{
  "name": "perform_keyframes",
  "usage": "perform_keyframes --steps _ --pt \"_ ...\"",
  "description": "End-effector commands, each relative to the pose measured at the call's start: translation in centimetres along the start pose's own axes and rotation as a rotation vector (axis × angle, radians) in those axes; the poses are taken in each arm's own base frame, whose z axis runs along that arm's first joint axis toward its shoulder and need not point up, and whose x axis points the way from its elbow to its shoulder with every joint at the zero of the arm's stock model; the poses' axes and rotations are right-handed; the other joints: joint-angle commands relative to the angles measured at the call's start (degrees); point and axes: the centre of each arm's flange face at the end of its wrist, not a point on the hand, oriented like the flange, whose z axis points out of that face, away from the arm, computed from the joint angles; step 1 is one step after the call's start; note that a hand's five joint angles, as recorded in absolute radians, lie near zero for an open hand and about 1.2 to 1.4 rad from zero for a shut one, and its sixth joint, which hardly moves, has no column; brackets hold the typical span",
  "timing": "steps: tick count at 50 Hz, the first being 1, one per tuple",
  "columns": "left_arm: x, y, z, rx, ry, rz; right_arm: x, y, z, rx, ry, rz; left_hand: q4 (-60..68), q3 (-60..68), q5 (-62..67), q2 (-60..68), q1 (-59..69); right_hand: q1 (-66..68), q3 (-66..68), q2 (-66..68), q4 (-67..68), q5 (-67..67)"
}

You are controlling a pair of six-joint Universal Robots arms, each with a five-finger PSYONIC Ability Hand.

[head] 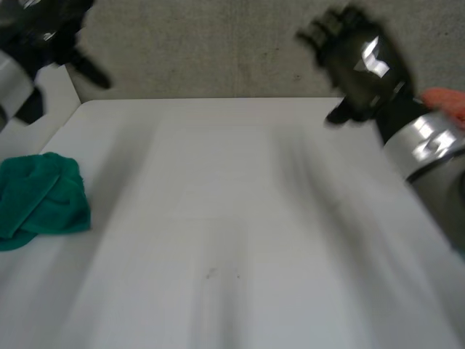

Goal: Fold the laundry.

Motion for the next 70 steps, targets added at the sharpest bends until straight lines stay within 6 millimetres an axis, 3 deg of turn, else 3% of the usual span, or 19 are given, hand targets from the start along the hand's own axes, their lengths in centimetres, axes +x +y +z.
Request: perform_keyframes --steps 1,9,13,18,19,21,24,26,27,33,38,43,46,47,51,55,59,63,70 --pt "-5.6 12.5 1.6 -0.368 -0.114 0.328 -4.7 5.1 -3.0 -0.241 -0.099 0.099 -0.4 -1.1 -1.7 -0.7 0.5 -3.3 -2.3 -2.1 -2.6 -2.8" --pt "-11.9 23.2 2.1 -0.615 -0.216 0.483 -6.8 7.9 -5.1 -0.388 -0.153 0.089 0.1 -0.6 -1.2 -0.2 1.0 -3.3 -2.3 -2.1 -2.6 -2.8" --pt "-12.3 26.0 2.5 -0.634 -0.213 0.491 -7.5 8.3 -6.0 -0.415 -0.174 0.102 5.4 4.8 4.2 5.2 6.4 -3.3 -2.3 -2.1 -2.6 -2.8" --pt "-12.0 26.4 2.9 -0.615 -0.205 0.503 -7.7 8.4 -6.6 -0.428 -0.176 0.104 40.0 39.4 38.8 39.8 41.0 -3.3 -2.3 -2.1 -2.6 -2.8" --pt "-12.1 26.2 3.2 -0.598 -0.211 0.512 -7.6 8.4 -6.6 -0.428 -0.175 0.104 55.6 54.9 54.4 55.4 56.5 -3.3 -2.3 -2.1 -2.6 -2.8" --pt "-12.0 26.0 3.4 -0.582 -0.216 0.517 -7.7 8.3 -6.8 -0.431 -0.178 0.106 68.3 67.6 67.1 68.1 69.2 -3.3 -2.3 -2.1 -2.6 -2.8" --pt "-10.9 24.4 4.0 -0.536 -0.218 0.520 -7.6 8.4 -7.0 -0.438 -0.170 0.104 68.3 67.7 67.1 68.1 69.3 -3.3 -2.3 -2.1 -2.6 -2.8" --pt "-9.5 20.6 4.3 -0.457 -0.213 0.523 -7.2 8.3 -6.9 -0.437 -0.155 0.100 68.3 67.7 67.1 68.1 69.3 -3.3 -2.3 -2.1 -2.6 -2.8" --pt "-9.2 20.0 4.3 -0.444 -0.211 0.519 -7.0 8.3 -6.9 -0.435 -0.151 0.099 68.3 67.7 67.1 68.1 69.3 -3.3 -2.3 -2.1 -2.6 -2.8" --pt "-2.7 10.9 3.9 -0.197 -0.145 0.273 -5.3 7.8 -6.5 -0.413 -0.098 0.088 68.3 67.7 67.1 68.1 69.3 -3.3 -2.3 -2.1 -2.6 -2.8" --pt "4.9 4.8 2.1 -0.022 0.085 0.013 -4.0 7.4 -6.3 -0.405 -0.045 0.080 68.3 67.7 67.1 68.1 69.3 -3.3 -2.3 -2.1 -2.6 -2.8" --pt "10.6 3.9 0.5 -0.003 0.299 -0.120 -2.5 7.6 -6.2 -0.422 0.027 0.066 68.3 67.7 67.1 68.1 69.3 -3.3 -2.3 -2.1 -2.6 -2.8" --pt "15.4 6.7 -0.4 -0.074 0.427 -0.158 -1.6 8.0 -6.2 -0.441 0.072 0.065 68.3 67.7 67.1 68.1 69.3 -3.3 -2.3 -2.1 -2.6 -2.8" --pt "18.2 8.6 -1.0 -0.120 0.493 -0.164 -1.4 8.1 -6.2 -0.445 0.084 0.065 68.3 67.7 67.1 68.1 69.3 -3.3 -2.3 -2.1 -2.6 -2.8" --pt "22.6 12.9 -1.9 -0.210 0.586 -0.166 -0.4 8.5 -6.1 -0.464 0.127 0.073 68.3 67.7 67.1 68.1 69.3 -3.3 -2.3 -2.1 -2.6 -2.8" --pt "24.5 15.6 -2.5 -0.269 0.624 -0.165 0.5 8.8 -6.0 -0.471 0.164 0.104 21.7 21.1 20.5 21.5 22.7 -3.3 -2.3 -2.1 -2.6 -2.8" --pt "24.6 14.1 -2.7 -0.242 0.622 -0.167 1.4 9.1 -6.0 -0.487 0.203 0.150 2.8 2.2 1.6 2.6 3.8 -3.3 -2.3 -2.1 -2.6 -2.8" --pt "22.3 9.9 -2.6 -0.171 0.557 -0.163 1.7 8.9 -6.1 -0.523 0.200 0.201 1.7 1.1 0.5 1.5 2.7 -3.3 -2.3 -2.1 -2.6 -2.8" --pt "15.6 6.0 -3.3 -0.135 0.382 -0.150 1.3 8.0 -7.0 -0.692 0.122 0.297 1.7 1.1 0.5 1.5 2.7 -3.3 -2.3 -2.1 -2.6 -2.8"
